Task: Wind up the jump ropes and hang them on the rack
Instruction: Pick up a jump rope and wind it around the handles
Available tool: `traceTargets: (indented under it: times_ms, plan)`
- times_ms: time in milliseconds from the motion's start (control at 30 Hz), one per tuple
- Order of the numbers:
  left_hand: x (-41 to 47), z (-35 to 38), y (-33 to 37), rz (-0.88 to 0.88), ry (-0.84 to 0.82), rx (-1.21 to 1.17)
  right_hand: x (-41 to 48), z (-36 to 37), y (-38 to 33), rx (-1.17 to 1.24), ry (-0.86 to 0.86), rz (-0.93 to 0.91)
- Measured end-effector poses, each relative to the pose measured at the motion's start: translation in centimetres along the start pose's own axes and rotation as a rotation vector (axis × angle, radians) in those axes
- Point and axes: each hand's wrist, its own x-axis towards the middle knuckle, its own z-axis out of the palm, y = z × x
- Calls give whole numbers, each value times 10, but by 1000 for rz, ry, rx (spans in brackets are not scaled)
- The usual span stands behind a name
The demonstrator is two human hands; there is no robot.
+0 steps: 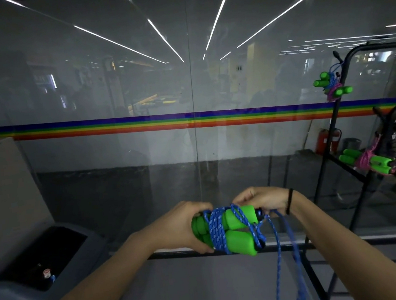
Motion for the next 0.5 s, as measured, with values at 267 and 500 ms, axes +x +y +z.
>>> traceTargets:
  times_ms: [267, 500]
  plan:
    - [1, 1, 2, -16, 74, -229, 0, 14, 7, 100, 47, 73]
    - [15, 5, -13, -284, 465, -233, 20, 62, 0, 83, 184, 64]
